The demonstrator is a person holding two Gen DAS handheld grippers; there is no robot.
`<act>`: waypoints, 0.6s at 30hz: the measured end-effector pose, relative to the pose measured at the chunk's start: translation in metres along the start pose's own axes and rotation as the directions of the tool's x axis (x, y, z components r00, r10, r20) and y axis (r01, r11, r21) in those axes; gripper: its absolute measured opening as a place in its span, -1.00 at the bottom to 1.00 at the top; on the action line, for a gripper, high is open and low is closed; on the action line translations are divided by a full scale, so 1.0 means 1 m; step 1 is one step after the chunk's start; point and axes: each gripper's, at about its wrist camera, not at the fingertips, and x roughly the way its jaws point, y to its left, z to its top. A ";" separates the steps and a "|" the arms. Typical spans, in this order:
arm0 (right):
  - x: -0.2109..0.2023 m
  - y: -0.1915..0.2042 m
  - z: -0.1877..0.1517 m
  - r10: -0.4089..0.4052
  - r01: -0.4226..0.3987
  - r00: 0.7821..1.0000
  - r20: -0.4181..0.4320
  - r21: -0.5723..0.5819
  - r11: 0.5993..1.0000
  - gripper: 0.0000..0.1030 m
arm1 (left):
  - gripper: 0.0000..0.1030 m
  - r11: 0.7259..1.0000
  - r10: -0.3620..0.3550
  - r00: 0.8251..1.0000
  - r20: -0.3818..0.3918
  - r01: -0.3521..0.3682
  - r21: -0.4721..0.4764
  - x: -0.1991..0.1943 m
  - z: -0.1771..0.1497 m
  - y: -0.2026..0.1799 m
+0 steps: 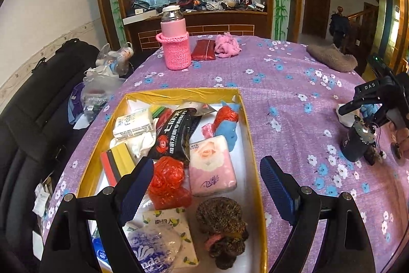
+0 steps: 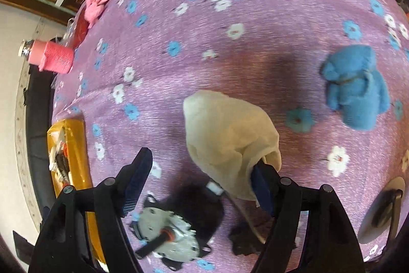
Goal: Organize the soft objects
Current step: 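Grasp the white cloth with left tool while right tool grasps the blue knitted toy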
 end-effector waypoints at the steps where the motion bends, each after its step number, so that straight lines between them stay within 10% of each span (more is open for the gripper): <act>1: 0.001 0.003 0.001 0.000 0.000 1.000 -0.007 -0.008 1.000 0.43 | 0.67 1.000 0.001 1.000 -0.002 -0.001 0.000 0.001 0.000 0.001; 13: -0.001 0.024 0.000 -0.002 0.002 1.000 -0.002 -0.098 0.995 0.44 | 0.67 1.000 0.012 1.000 -0.009 -0.012 0.021 0.007 -0.002 -0.002; 18: -0.006 0.048 -0.007 0.176 -0.180 0.984 -0.036 -0.181 0.967 0.45 | 0.67 1.000 0.000 1.000 -0.014 0.001 0.028 0.009 0.001 -0.006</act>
